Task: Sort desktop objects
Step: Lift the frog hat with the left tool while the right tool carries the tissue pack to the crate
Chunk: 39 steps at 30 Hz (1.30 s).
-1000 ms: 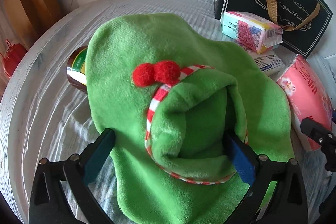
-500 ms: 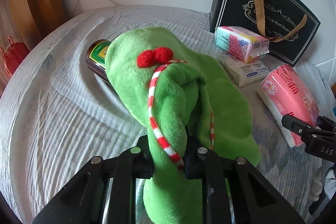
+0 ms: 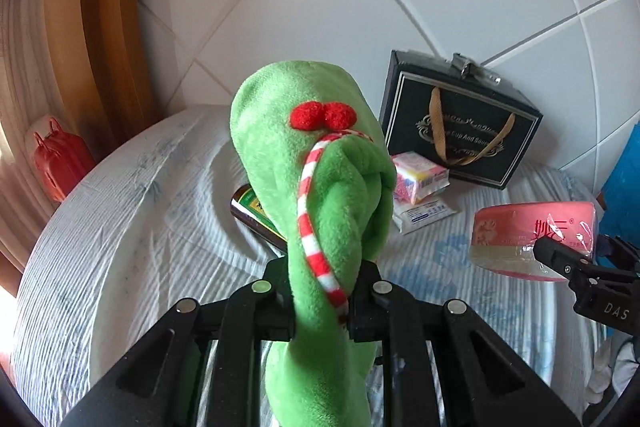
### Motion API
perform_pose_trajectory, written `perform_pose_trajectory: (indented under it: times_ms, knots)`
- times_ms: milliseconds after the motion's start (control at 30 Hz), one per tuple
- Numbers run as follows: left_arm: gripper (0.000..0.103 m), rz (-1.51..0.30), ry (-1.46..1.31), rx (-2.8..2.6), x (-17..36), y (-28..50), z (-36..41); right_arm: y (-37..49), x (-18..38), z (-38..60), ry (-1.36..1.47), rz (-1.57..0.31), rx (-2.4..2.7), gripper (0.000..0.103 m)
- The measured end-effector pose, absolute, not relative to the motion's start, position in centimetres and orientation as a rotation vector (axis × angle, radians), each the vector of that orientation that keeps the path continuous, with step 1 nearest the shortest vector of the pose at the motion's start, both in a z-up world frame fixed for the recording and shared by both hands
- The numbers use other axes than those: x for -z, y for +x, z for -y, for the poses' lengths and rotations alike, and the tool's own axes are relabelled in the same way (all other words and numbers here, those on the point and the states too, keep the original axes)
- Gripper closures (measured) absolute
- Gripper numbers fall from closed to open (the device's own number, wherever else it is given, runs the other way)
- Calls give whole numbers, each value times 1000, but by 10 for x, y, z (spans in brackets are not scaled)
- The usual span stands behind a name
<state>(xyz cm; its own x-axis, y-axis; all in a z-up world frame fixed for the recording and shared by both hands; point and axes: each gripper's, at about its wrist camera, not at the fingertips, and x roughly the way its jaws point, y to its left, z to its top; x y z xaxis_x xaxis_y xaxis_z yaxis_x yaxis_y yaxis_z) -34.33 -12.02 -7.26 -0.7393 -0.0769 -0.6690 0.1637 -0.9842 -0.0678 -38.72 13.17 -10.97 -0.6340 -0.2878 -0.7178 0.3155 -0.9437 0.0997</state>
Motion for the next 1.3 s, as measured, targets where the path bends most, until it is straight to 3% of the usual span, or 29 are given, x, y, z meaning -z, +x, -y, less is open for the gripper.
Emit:
perform_pose_trajectory:
  times_ms: [633, 900, 1300]
  knots:
    - [87, -120, 721, 3122, -68, -209, 48, -196, -79, -185, 634, -32, 2876, 18]
    - [87, -67, 610, 3269, -108, -178, -14, -132, -120, -241, 504, 23, 3024, 18]
    - [87, 61, 533, 3535, -157, -145, -168, -56, -154, -372, 446, 120, 3261, 18]
